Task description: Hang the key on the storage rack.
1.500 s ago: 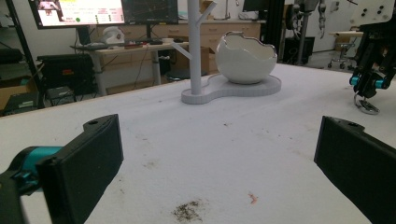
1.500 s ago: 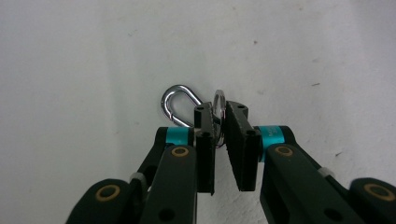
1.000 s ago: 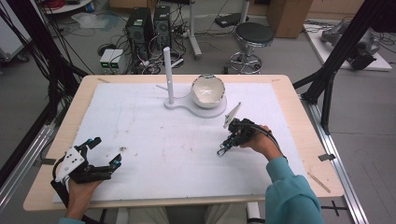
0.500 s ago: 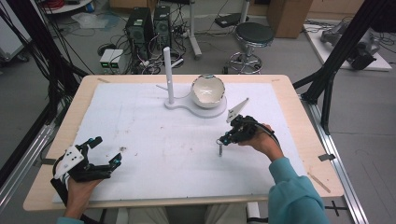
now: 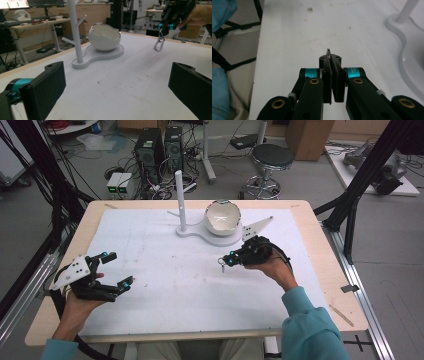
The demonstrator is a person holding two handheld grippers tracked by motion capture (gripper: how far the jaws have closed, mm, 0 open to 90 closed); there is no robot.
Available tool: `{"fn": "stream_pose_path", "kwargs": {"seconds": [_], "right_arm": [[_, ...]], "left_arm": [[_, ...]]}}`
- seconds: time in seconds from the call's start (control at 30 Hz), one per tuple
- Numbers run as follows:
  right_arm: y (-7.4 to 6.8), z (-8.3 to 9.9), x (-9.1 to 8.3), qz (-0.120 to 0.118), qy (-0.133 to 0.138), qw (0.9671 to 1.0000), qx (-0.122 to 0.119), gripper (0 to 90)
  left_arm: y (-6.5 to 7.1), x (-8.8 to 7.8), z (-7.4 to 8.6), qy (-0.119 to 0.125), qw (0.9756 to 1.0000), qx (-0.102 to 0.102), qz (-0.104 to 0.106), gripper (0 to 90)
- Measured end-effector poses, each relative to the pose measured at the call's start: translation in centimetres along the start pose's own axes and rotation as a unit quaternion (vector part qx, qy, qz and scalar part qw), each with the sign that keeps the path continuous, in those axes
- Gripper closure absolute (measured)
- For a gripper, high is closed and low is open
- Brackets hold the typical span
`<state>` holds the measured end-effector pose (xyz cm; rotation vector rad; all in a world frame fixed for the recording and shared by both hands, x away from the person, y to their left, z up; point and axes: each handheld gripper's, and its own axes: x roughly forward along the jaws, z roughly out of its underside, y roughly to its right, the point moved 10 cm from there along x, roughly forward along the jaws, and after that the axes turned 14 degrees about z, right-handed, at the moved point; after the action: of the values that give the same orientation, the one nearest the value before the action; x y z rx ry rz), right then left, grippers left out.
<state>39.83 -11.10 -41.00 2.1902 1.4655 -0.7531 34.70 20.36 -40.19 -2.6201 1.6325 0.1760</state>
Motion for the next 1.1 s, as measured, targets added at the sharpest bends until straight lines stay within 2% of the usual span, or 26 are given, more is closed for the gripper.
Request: {"fn": "stream_pose_path", "kwargs": {"seconds": [0.1,0.13,0.17,0.2,0.23,0.4,0.53,0.57,0.7,0.73,0.77,0.93,1.03,1.1], "right_arm": [[-0.7,-1.9,-0.1,-0.01,0.03,0.9995,-0.006,88.7],[-0.7,-1.9,-0.1,-0.01,0.03,0.9995,-0.006,88.7],[-1.0,-2.7,-0.2,-0.018,0.043,0.9989,-0.007,88.7],[-1.0,-2.7,-0.2,-0.018,0.043,0.9989,-0.007,88.7],[-1.3,-3.5,-0.4,-0.023,0.057,0.9981,-0.009,88.6],[-1.7,-4.7,-0.6,-0.026,0.083,0.9961,-0.017,88.6],[-2.0,-5.3,-0.8,-0.033,0.098,0.9946,-0.009,88.6],[-2.0,-5.5,-0.8,-0.038,0.104,0.9938,-0.003,88.6],[-2.0,-6.0,-0.7,-0.042,0.121,0.9918,-0.003,88.6],[-2.1,-6.0,-0.7,-0.047,0.121,0.9916,0.003,88.7],[-2.1,-6.4,-0.6,-0.048,0.134,0.9898,-0.001,88.6],[-2.4,-6.9,-0.7,-0.058,0.146,0.9876,0.002,88.6],[-2.8,-7.4,-0.9,-0.064,0.16,0.985,-0.001,88.6],[-2.9,-7.6,-1.0,-0.069,0.164,0.984,-0.004,88.6]], "left_arm": [[-0.2,0.3,-1.5,-0.016,0.9998,0.001,0.011,1.7],[-0.2,0.4,-1.9,-0.022,0.9996,-0.004,0.018,1.7],[-0.4,0.7,-2.8,-0.031,0.999,-0.004,0.03,1.7],[-0.4,0.7,-2.8,-0.031,0.999,-0.004,0.03,1.7],[-0.5,0.9,-3.2,-0.034,0.9989,-0.003,0.033,1.7],[-0.6,2.5,-5.2,-0.047,0.9961,-0.006,0.074,1.7],[-0.2,4.4,-6.2,-0.072,0.9918,-0.003,0.105,1.7],[0.0,4.9,-6.4,-0.079,0.9906,-0.004,0.112,1.7],[1.0,6.8,-7.4,-0.096,0.9848,0.002,0.145,1.7],[1.4,7.4,-7.7,-0.099,0.9831,0.002,0.154,1.7],[1.6,7.7,-7.9,-0.102,0.982,0.005,0.159,1.7],[2.8,9.9,-8.9,-0.111,0.9742,0.014,0.196,1.7],[3.3,11.1,-9.3,-0.109,0.9707,0.01,0.214,1.7],[3.6,11.9,-9.3,-0.116,0.9676,0.012,0.224,1.7]]}}
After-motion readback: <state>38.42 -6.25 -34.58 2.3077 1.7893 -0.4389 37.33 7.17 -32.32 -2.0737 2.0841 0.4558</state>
